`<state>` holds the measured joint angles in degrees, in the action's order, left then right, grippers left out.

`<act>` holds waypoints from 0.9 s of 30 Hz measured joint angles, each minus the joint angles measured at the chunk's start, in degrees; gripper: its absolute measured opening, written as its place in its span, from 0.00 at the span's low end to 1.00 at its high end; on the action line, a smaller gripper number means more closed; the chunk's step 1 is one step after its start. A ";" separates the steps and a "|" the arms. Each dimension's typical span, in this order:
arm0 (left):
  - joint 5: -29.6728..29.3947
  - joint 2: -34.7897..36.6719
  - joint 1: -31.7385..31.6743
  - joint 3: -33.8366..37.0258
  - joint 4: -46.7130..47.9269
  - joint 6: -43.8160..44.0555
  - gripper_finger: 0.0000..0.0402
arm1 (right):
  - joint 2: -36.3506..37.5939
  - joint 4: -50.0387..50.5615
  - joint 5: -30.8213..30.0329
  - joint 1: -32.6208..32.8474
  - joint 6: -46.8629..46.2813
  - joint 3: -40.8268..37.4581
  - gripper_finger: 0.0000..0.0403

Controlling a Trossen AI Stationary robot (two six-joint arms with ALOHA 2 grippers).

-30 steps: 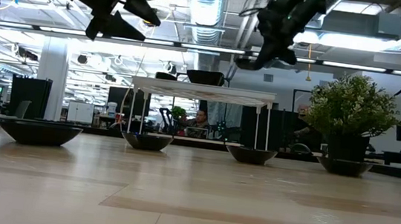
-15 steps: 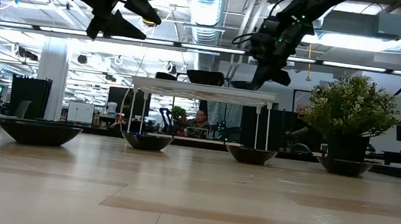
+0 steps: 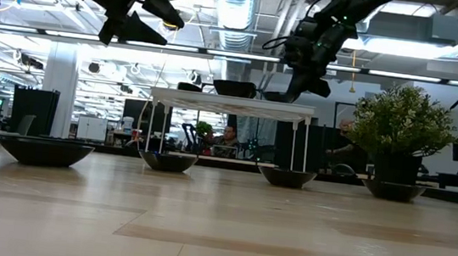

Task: Pick & Place Mini shaped plates
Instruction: Put the leaf shaped plate on the shelf

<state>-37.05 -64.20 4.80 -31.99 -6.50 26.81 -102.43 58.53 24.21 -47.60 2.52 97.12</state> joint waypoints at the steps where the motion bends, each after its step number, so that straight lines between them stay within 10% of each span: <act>1: 0.01 0.00 0.00 0.00 -0.02 0.00 0.68 | 0.00 0.20 0.02 0.08 0.00 0.00 0.00; 27: 0.01 -0.02 -0.02 -0.07 -0.48 0.02 0.68 | 0.00 0.17 -3.90 1.07 1.05 0.00 0.12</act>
<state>-37.03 -64.23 4.78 -32.05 -6.98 26.83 -102.43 58.70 20.32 -46.52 3.57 97.12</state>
